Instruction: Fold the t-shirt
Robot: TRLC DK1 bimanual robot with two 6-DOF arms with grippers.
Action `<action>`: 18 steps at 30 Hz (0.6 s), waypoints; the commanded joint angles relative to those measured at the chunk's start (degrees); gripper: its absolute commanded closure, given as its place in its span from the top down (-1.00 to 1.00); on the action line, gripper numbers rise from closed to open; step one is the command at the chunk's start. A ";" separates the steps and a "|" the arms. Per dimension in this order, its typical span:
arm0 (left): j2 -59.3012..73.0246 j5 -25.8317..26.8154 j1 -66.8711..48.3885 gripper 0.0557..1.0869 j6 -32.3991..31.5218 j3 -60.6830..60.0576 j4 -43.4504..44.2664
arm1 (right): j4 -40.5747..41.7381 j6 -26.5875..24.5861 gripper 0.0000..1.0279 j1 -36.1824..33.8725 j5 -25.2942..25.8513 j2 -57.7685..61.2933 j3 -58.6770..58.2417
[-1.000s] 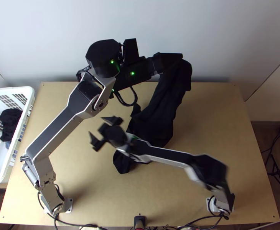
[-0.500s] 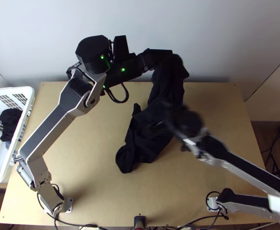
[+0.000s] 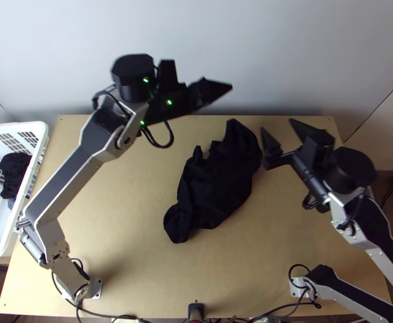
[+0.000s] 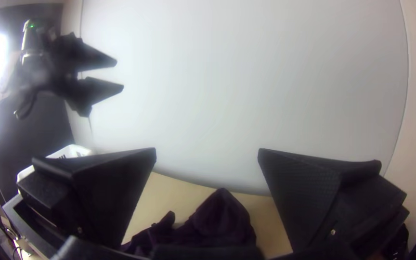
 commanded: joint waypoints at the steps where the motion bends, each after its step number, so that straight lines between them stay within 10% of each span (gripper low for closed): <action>1: -2.35 1.26 -3.07 0.10 3.02 -9.42 -2.66 | -3.42 -2.41 0.91 -8.35 -3.87 -1.71 -1.85; 18: -16.06 1.08 -5.00 0.10 5.04 -33.42 -2.83 | 14.60 -2.32 0.91 -19.42 -16.87 29.40 -7.21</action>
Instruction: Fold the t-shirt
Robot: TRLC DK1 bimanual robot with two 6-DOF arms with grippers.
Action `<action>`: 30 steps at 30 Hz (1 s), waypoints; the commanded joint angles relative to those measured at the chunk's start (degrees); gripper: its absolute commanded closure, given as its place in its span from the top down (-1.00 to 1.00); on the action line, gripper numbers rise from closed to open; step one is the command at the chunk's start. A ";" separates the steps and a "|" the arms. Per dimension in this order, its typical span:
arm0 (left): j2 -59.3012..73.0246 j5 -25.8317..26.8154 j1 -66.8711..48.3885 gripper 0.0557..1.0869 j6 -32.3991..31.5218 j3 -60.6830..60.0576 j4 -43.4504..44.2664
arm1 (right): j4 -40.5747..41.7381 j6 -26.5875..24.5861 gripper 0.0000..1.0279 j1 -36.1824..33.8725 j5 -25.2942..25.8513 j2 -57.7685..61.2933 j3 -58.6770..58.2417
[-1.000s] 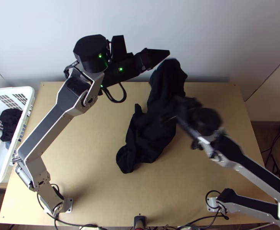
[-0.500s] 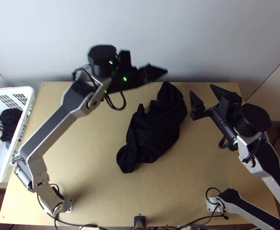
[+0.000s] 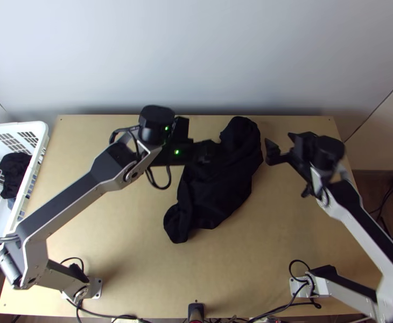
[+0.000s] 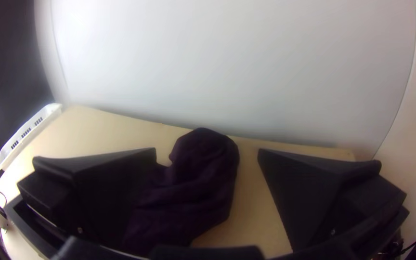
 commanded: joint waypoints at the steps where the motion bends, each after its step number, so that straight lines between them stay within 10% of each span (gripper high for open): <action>1: -5.90 -0.01 -0.21 0.10 0.32 -7.39 -0.34 | 6.41 0.22 0.91 -1.83 -2.56 18.01 5.60; 30: -5.37 -2.91 4.97 0.14 13.50 -33.05 3.26 | -3.26 0.39 0.80 1.07 -2.12 53.16 39.88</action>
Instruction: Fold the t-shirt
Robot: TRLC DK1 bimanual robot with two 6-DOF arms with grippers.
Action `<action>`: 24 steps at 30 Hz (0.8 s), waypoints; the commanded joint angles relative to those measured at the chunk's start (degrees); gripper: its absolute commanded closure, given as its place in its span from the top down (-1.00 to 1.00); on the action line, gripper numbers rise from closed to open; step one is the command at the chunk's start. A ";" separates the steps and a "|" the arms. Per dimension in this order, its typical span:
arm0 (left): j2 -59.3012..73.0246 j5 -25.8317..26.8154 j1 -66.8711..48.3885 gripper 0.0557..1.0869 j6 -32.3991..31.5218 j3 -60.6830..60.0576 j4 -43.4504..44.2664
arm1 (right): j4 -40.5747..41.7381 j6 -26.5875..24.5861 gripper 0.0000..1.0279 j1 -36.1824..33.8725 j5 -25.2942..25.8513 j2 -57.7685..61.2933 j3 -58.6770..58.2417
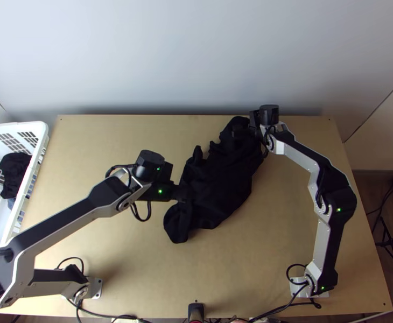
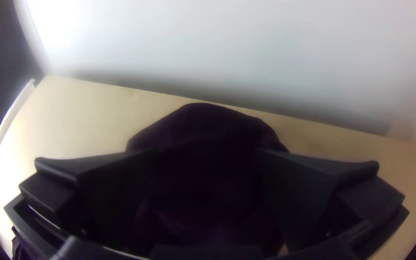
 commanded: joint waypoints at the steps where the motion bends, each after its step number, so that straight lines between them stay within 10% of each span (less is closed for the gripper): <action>1: 5.65 0.17 3.42 0.24 5.84 -2.69 1.78 | -1.56 -0.26 0.80 -0.26 0.26 1.27 2.55; 20: 19.63 -0.09 5.62 0.44 12.08 -0.06 3.71 | -5.95 -3.08 0.80 -2.19 1.23 -0.84 4.66; 21: 20.24 -0.27 5.79 0.31 11.47 0.21 3.62 | -5.95 -2.99 0.80 -2.19 1.76 -0.49 4.92; 24: 22.00 -2.64 5.88 -0.88 8.39 0.21 3.80 | -6.04 -2.81 0.80 -1.93 2.90 -0.22 5.10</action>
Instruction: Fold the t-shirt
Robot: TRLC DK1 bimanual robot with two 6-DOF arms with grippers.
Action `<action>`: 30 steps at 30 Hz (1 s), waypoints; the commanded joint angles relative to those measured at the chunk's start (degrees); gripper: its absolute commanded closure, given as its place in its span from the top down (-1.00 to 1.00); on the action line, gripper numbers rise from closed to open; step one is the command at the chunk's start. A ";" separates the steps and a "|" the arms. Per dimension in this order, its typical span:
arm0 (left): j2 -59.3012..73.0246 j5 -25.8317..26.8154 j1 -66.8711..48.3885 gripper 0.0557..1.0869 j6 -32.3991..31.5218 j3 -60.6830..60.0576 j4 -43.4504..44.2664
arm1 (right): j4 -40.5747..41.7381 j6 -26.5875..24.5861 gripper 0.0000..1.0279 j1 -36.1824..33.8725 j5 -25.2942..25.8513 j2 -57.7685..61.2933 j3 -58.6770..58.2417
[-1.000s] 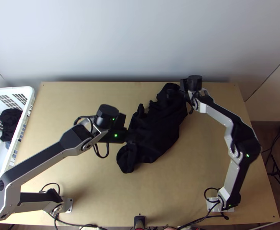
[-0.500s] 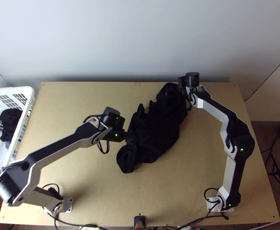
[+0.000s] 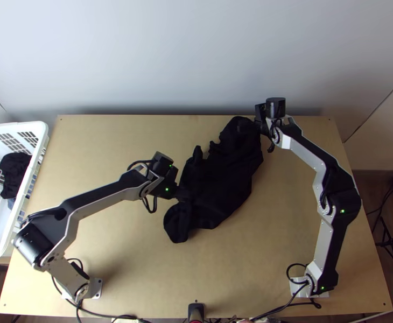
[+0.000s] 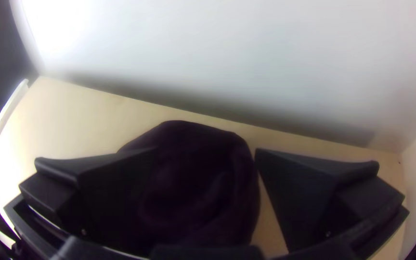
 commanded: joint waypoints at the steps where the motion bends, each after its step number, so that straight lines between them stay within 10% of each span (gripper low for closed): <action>1: 3.95 -2.66 -0.09 -0.88 -2.78 0.56 0.04 | -0.12 -0.37 0.72 0.04 2.03 1.18 0.97; 8: -4.14 -2.66 0.18 -0.91 -0.93 -0.15 -4.01 | 1.46 -2.65 -0.96 -0.40 4.05 0.47 1.76; 23: -16.09 3.84 11.78 -0.86 -6.47 -0.76 -10.77 | 1.46 -0.10 -0.95 -1.46 4.05 -8.14 -6.06; 27: -13.63 4.63 5.62 0.15 -8.93 -1.64 -7.52 | 2.43 -0.28 -0.86 -1.19 4.05 -8.84 -6.33; 30: -10.38 7.71 4.22 0.69 -11.74 -1.38 -3.65 | 2.78 -0.10 -0.25 -1.28 4.05 -9.46 -6.59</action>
